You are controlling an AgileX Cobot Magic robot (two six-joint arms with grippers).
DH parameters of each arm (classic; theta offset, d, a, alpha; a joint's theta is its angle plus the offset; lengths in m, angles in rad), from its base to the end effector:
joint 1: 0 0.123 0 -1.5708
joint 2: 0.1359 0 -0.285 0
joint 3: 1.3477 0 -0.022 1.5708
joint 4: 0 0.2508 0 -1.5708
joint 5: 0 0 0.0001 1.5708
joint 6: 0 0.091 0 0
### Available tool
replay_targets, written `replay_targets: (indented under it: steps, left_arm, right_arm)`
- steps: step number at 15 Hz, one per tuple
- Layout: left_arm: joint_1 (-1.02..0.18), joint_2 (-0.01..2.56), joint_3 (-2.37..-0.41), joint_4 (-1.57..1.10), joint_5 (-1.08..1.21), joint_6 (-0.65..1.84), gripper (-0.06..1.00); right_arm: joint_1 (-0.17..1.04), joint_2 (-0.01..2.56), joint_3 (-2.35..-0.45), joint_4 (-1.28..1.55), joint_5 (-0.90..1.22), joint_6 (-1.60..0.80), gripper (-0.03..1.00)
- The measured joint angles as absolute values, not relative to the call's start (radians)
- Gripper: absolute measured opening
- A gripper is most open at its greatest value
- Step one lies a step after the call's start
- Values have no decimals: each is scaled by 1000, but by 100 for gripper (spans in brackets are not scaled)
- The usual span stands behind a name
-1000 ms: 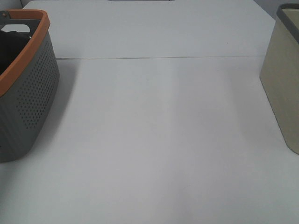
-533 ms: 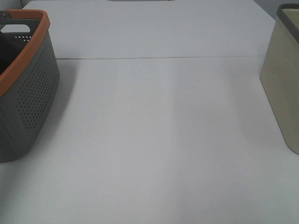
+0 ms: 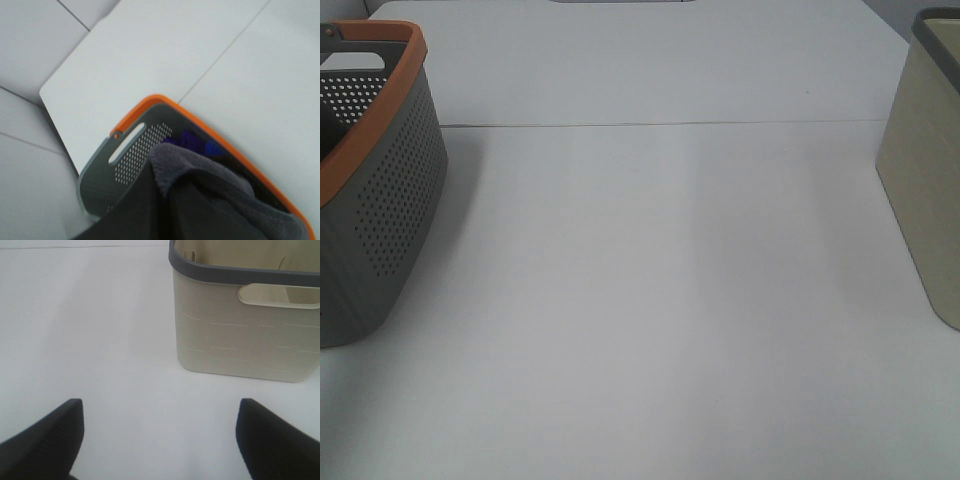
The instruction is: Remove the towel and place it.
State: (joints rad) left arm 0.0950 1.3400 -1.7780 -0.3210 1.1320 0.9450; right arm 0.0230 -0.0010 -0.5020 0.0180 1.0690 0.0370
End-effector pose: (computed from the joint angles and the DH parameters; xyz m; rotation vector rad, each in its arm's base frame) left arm 0.2529 -0.0020 0.5032 0.8966 1.9402 0.2170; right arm -0.0056 0.0013 0.2772 0.0134 2.0499 0.0589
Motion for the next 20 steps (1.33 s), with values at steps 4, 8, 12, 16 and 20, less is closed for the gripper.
replay_targets:
  steps: [4, 8, 12, 16, 20]
  left_arm:
    - [95, 1340, -1821, -473, 1076, 991, 0]
    - [-62, 1412, -1964, -626, 991, 1046, 0]
    - [-252, 1547, -2100, -617, 990, 1052, 0]
    - [-393, 1658, -2127, -610, 945, 1052, 0]
    - [-494, 1729, -2127, -610, 869, 1052, 0]
  right_arm:
    - [23, 104, -560, 97, 1001, -44, 74]
    - [23, 328, -639, 524, 808, -354, 74]
    - [23, 498, -641, 800, 765, -663, 74]
    - [23, 726, -641, 1113, 748, -1039, 74]
    - [23, 944, -641, 1404, 821, -1415, 74]
